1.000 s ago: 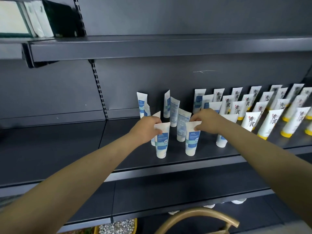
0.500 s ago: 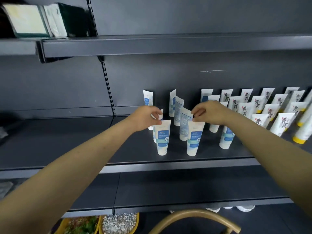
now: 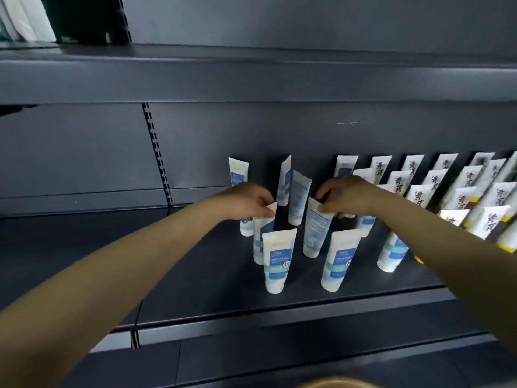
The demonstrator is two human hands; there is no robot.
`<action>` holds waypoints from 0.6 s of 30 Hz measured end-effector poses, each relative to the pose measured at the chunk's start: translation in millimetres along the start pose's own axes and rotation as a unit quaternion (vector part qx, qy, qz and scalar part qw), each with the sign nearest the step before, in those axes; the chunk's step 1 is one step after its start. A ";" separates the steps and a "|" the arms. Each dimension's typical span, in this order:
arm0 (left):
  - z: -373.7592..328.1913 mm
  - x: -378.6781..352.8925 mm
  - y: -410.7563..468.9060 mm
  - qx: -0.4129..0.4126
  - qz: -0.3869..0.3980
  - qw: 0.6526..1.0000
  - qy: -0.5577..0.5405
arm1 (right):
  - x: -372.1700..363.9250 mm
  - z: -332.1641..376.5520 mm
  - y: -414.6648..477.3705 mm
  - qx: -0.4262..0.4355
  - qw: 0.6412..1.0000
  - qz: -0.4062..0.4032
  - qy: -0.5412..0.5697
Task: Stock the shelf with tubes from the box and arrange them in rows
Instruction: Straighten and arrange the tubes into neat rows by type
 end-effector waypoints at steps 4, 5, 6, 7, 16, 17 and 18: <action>4.5 1.9 8.4 -0.008 0.009 0.999 -0.033 | -7.7 0.0 8.1 -0.036 0.995 0.003 0.098; 5.0 3.3 8.8 -0.009 0.003 0.999 -0.039 | -9.5 1.5 8.8 -0.040 0.992 0.008 0.120; 4.7 4.5 8.0 -0.010 -0.001 0.999 -0.042 | -10.9 2.9 9.3 -0.044 0.990 0.017 0.134; 4.4 5.3 7.1 -0.010 -0.003 0.999 -0.043 | -11.5 4.2 9.7 -0.046 0.989 0.029 0.138; 0.4 8.5 -4.4 0.024 0.003 0.998 -0.055 | 5.6 -5.9 11.6 0.026 0.992 0.112 0.043; -0.5 7.7 -4.6 0.025 -0.002 0.998 -0.056 | 7.5 -9.2 13.7 0.041 0.994 0.096 0.008; -1.7 6.4 -4.7 0.026 -0.009 0.998 -0.058 | 9.0 -12.2 15.5 0.057 0.995 0.075 -0.037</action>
Point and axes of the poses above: each hand's wrist, its own y-axis towards the middle knuckle, its own x-axis out of the back of the hand, z = x × y, the point moved 3 cm from there along y, towards the middle knuckle
